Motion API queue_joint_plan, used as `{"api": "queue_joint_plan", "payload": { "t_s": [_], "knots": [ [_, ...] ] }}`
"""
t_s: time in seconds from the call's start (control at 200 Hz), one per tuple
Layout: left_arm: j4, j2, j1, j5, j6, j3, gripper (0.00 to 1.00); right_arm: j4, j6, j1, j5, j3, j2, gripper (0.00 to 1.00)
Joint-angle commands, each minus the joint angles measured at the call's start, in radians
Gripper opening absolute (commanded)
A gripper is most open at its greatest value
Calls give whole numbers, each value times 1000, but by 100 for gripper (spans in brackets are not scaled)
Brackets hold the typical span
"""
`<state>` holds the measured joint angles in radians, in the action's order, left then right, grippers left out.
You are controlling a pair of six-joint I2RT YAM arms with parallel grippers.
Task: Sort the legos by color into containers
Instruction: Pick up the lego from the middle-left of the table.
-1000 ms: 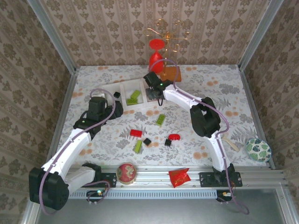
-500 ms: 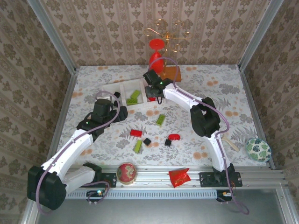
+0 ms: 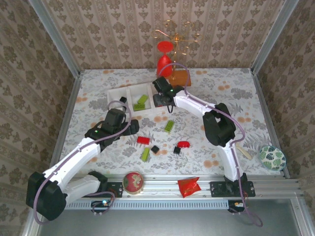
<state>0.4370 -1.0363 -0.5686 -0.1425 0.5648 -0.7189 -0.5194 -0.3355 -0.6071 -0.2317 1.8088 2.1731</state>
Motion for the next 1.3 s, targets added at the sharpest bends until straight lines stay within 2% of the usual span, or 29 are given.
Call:
{"api": "queue_joint_plan", "payload": {
  "t_s": [0.0, 0.225, 0.355, 0.6, 0.915, 1.095, 1.295],
  "knots": [
    [76, 21, -52, -5, 48, 13, 93, 23, -43, -11, -11, -69, -113, 70],
    [101, 2, -207, -29, 107, 33, 83, 58, -122, -24, -56, -274, -271, 85],
    [105, -33, -299, -43, 132, 42, 77, 42, -175, -32, -124, -373, -351, 100],
    [94, -132, -408, -57, 168, 49, 65, 7, -253, -36, -211, -524, -474, 100],
    [78, -202, -438, -44, 180, 54, 54, -12, -307, -36, -272, -622, -563, 100],
    [75, -224, -452, -14, 184, 65, 54, -13, -318, -36, -289, -633, -579, 100],
    [69, -255, -462, 4, 187, 65, 58, -13, -323, -36, -290, -638, -585, 100]
  ]
}}
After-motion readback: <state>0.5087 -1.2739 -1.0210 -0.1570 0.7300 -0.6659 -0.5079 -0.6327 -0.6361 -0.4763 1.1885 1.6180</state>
